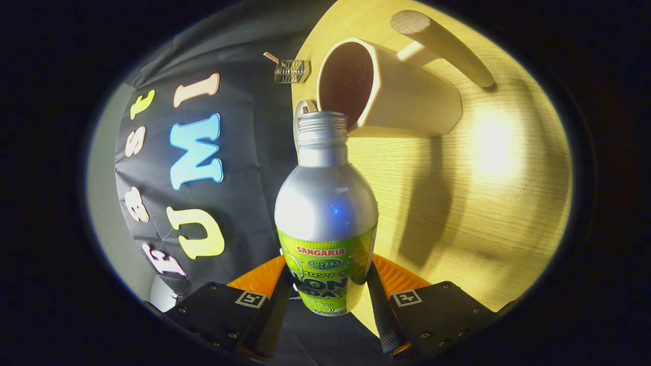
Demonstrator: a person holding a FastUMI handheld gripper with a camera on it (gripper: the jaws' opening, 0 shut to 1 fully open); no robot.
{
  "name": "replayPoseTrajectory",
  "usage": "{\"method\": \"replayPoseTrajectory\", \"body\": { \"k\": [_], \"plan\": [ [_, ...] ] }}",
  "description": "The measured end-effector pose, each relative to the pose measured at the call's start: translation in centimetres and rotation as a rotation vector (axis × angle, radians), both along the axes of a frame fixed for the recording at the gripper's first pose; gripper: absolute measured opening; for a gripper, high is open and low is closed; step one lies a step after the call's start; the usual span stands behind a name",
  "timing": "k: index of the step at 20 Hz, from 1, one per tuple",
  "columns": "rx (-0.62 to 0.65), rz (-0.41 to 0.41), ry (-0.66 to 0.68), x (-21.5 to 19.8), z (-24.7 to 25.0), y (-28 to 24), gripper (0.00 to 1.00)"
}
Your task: Take the bottle from table, then pour the juice into the cup, finally place the bottle on the coaster
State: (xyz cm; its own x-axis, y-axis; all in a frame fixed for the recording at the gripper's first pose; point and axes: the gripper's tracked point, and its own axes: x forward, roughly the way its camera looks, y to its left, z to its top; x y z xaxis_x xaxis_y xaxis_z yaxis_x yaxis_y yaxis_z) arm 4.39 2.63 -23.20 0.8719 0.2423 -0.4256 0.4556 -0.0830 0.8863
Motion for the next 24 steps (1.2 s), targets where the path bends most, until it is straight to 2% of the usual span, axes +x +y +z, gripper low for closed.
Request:
{"method": "replayPoseTrajectory", "body": {
  "k": [24],
  "plan": [
    [0.145, -0.057, 0.011, 0.7, 1.8, -0.1, 0.75]
  ]
}}
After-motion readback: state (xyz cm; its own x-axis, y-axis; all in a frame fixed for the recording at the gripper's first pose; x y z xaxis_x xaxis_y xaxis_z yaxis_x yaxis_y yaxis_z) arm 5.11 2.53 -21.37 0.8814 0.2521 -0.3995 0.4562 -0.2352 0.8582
